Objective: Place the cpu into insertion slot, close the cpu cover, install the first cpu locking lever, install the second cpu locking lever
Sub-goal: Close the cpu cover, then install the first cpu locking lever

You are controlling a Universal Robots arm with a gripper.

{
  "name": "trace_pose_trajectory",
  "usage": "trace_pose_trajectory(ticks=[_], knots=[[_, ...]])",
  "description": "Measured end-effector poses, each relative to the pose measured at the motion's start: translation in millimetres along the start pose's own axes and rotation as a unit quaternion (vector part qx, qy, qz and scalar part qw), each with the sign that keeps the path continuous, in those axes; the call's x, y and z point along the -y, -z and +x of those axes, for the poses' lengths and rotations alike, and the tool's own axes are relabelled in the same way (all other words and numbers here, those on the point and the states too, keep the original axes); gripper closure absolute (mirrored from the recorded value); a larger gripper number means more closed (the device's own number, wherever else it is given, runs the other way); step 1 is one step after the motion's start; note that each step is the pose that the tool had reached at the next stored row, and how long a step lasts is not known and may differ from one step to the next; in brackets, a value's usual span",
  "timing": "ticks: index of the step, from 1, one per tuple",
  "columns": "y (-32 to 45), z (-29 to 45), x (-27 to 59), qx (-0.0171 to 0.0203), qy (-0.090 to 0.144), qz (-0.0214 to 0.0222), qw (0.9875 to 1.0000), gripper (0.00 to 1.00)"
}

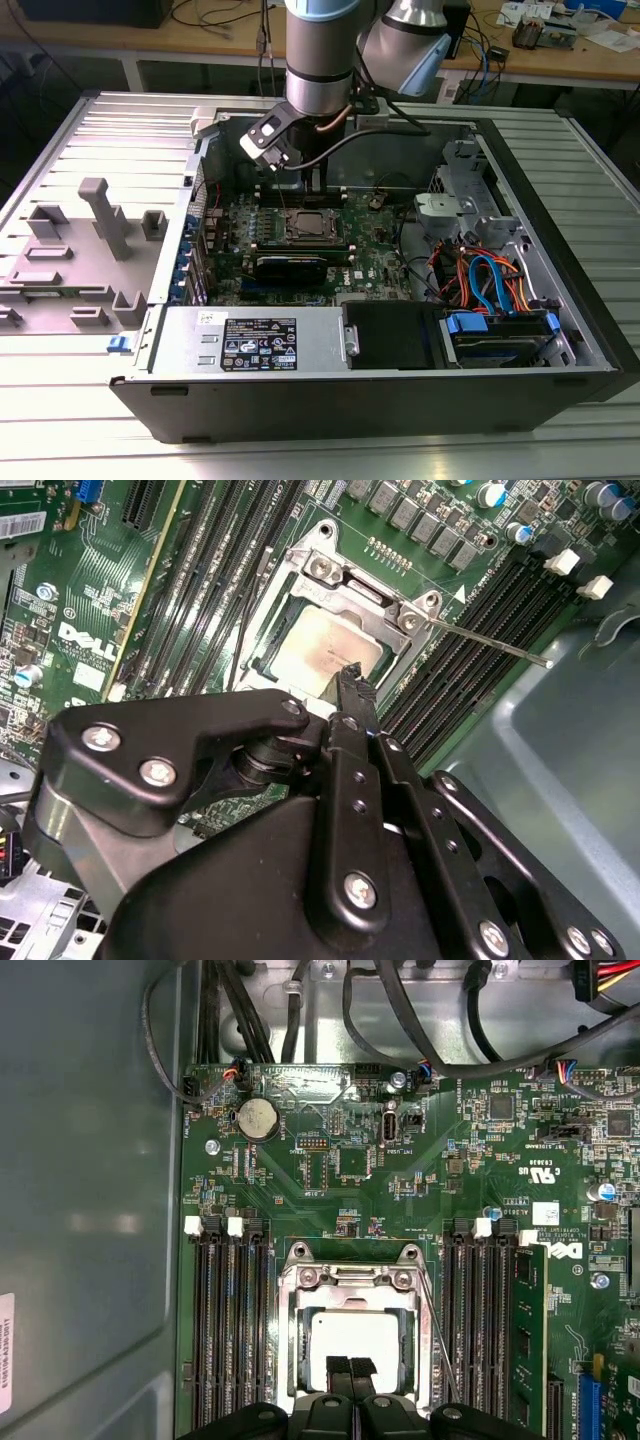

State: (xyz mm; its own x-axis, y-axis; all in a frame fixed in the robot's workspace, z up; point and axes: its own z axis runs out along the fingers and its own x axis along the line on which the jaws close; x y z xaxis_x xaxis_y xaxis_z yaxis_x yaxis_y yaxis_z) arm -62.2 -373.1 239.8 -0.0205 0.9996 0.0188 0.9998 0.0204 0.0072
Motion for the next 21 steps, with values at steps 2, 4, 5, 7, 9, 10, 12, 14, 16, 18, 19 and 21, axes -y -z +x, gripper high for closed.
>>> trace_pose_trajectory(ticks=[2,4,5,7,9,10,12,14,16,18,19,21], knots=[[-0.1,0.0,0.0,0.0,0.0,0.0,1.0,0.89],[-0.6,0.0,0.0,0.0,0.0,0.0,1.0,0.89],[-0.6,0.0,0.0,-0.0001,0.0,-0.0001,1.0,0.89],[14.7,0.3,-0.2,-0.0001,0.0,0.0,1.0,0.89],[14.7,0.3,-0.2,-0.0001,0.0,-0.0001,1.0,0.89],[14.8,0.3,-0.2,0.0,0.0,0.0,1.0,0.89],[14.8,0.3,-0.2,0.0,0.0,0.0,1.0,0.89],[14.8,0.3,-0.2,0.0,0.001,0.0,1.0,0.89],[14.8,0.3,-0.2,-0.0001,0.006,0.0001,1.0,0.89],[14.8,0.3,-0.2,-0.0001,0.017,0.0003,0.9998,0.89],[14.8,0.3,-0.2,-0.0002,0.024,0.0004,0.9997,0.89],[14.8,0.3,-0.2,-0.0003,0.039,0.0007,0.9993,0.89]])
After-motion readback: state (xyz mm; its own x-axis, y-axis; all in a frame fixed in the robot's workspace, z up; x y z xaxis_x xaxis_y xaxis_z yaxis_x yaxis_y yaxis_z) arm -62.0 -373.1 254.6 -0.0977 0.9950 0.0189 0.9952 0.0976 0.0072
